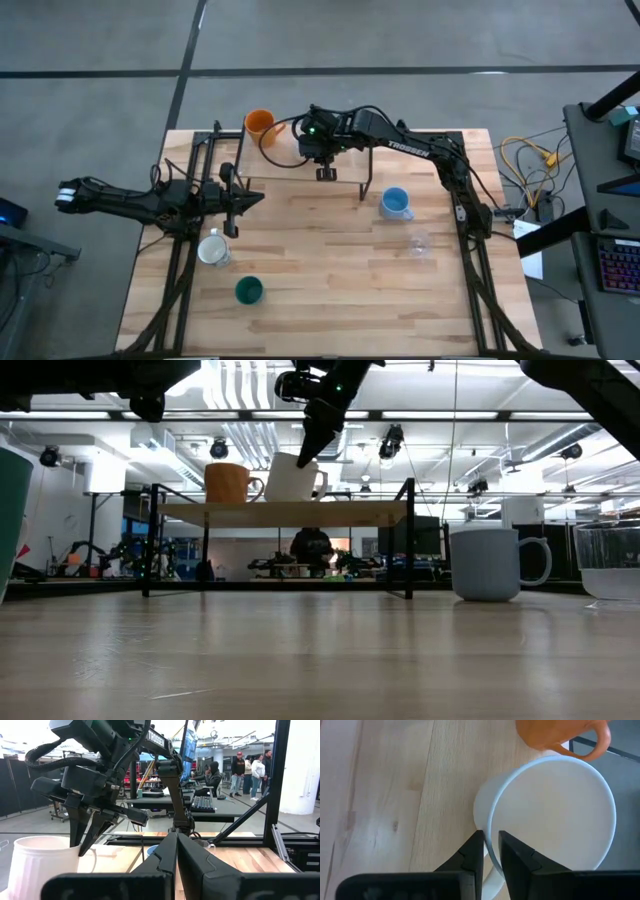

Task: Stack small to large cups/mugs on shelf
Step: Put the white mug on the shelf

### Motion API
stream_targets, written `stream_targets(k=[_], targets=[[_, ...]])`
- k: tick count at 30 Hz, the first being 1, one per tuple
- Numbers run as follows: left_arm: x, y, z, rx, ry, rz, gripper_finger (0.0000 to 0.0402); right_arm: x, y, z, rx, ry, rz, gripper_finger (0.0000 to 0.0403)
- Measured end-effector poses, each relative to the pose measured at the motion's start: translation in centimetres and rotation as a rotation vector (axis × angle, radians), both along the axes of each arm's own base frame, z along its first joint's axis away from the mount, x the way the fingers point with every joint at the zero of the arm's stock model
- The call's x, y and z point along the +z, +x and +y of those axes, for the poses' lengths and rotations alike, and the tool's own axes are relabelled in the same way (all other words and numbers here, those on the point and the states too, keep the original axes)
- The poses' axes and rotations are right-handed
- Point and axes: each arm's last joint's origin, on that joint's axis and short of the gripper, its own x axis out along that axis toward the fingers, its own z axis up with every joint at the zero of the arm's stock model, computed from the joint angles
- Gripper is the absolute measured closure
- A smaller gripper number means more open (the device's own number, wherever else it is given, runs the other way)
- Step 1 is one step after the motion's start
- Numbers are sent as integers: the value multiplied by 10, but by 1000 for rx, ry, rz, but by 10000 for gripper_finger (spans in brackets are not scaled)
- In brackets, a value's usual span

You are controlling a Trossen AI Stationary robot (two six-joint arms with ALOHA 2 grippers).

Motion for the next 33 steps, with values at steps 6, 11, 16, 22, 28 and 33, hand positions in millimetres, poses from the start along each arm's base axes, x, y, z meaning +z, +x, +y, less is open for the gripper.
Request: stream_targets(k=[6,11,16,22,28,33], targets=[[0,0,0,0,0,0,402,0,0,0,-9,5,-7,349],[0,0,0,0,0,0,402,1,1,0,-11,2,-20,349],[0,0,0,0,0,0,402,2,3,-1,-16,-1,-44,348],[0,0,0,0,0,0,402,3,3,-1,-16,-2,-49,348],[0,0,0,0,0,0,402,3,4,-1,-15,-4,-56,348],[0,0,0,0,0,0,402,3,4,-1,-27,3,-62,323]])
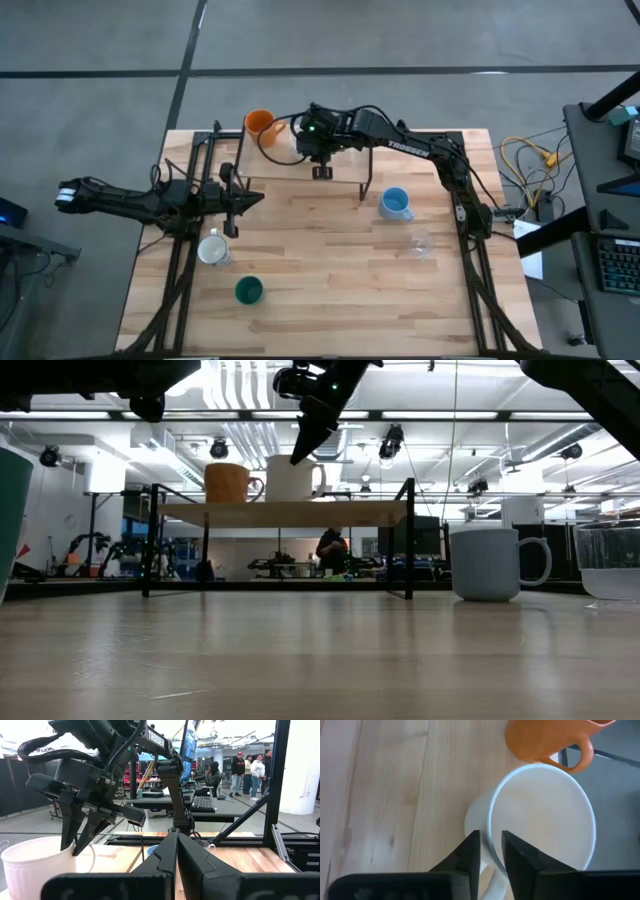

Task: Stack small to large cups/mugs on shelf
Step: Put the white mug on the shelf

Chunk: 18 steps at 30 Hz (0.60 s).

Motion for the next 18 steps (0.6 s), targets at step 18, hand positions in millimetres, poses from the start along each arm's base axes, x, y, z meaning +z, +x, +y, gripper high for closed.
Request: stream_targets(k=[18], targets=[[0,0,0,0,0,0,402,3,1,-1,-31,12,-38,247]])
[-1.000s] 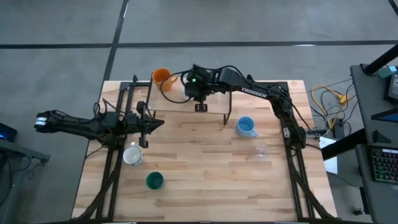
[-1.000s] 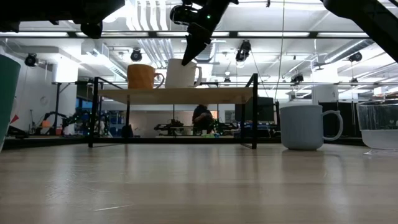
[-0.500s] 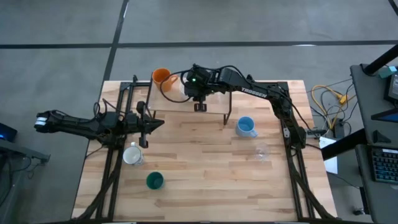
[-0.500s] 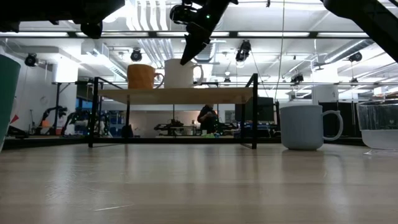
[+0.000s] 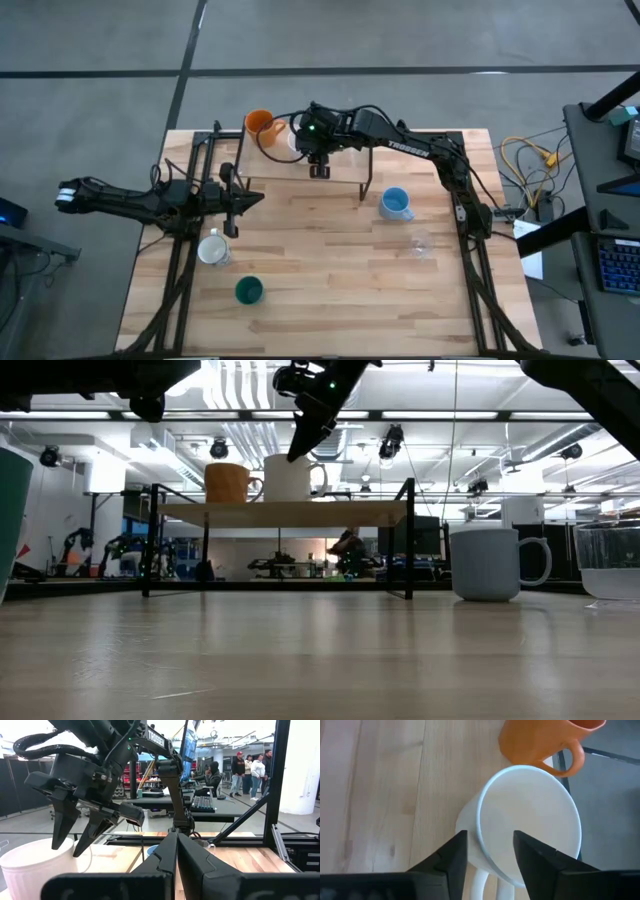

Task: Stack small to large cups/mugs on shelf
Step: Put the white mug on the shelf

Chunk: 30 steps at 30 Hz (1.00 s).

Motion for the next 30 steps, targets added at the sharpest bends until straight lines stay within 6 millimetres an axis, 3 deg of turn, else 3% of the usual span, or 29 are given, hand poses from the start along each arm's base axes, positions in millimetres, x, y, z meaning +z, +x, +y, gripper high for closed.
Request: stream_targets(k=[13,23,30], targets=[[0,0,0,0,0,1,402,42,-17,13,-5,-5,-96,258],[0,4,0,5,0,10,402,71,-49,64,52,18,-58,323],[5,8,-1,6,-1,11,402,78,-69,103,99,60,-85,365]])
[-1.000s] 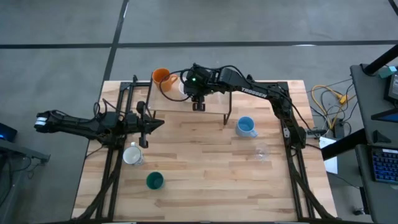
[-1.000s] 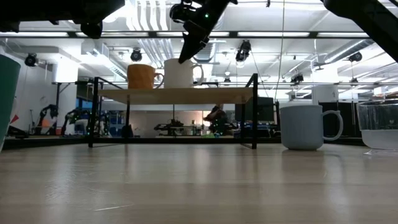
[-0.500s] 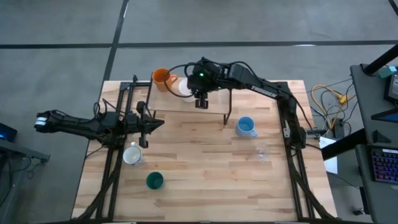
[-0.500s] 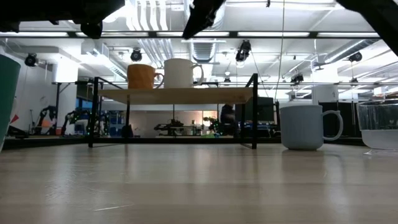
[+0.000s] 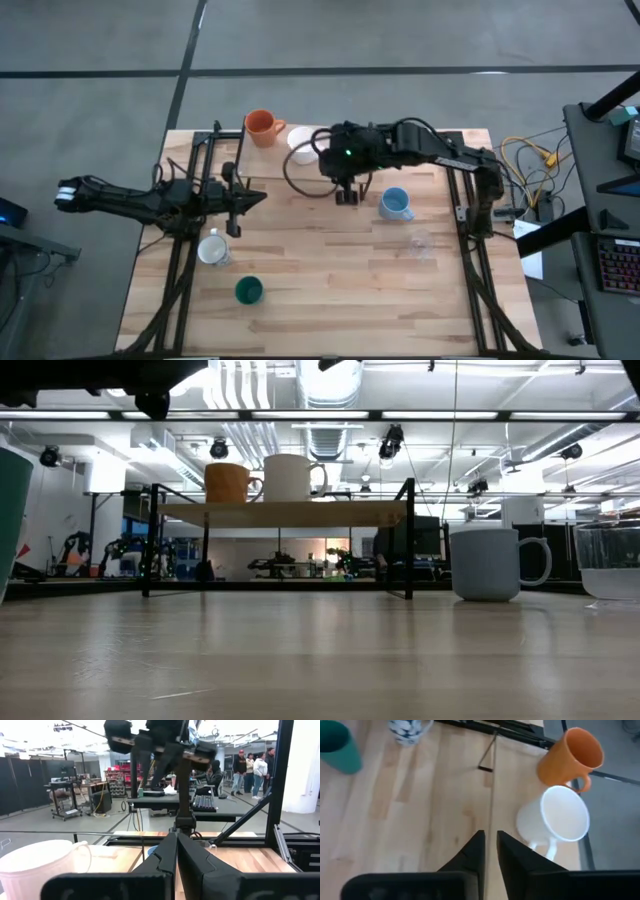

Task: Stack small to large cups/mugs on shelf
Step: Put the white mug on the shelf

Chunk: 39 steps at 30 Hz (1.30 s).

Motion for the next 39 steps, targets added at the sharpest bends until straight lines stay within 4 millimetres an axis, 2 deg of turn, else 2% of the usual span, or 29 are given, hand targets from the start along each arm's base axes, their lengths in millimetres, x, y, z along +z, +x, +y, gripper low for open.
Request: stream_targets(k=[5,13,24,35,39], targets=[[1,9,-1,1,4,0,402,5,-21,17,21,20,-59,383],[-3,29,-2,1,1,21,402,-3,-62,33,68,29,-213,392],[-12,72,-2,58,-32,169,402,-38,-113,32,87,22,-397,391],[-18,118,21,184,-46,258,402,-79,-147,30,106,2,-536,391],[-21,130,33,286,-49,280,402,-91,-156,29,109,-4,-581,391]])
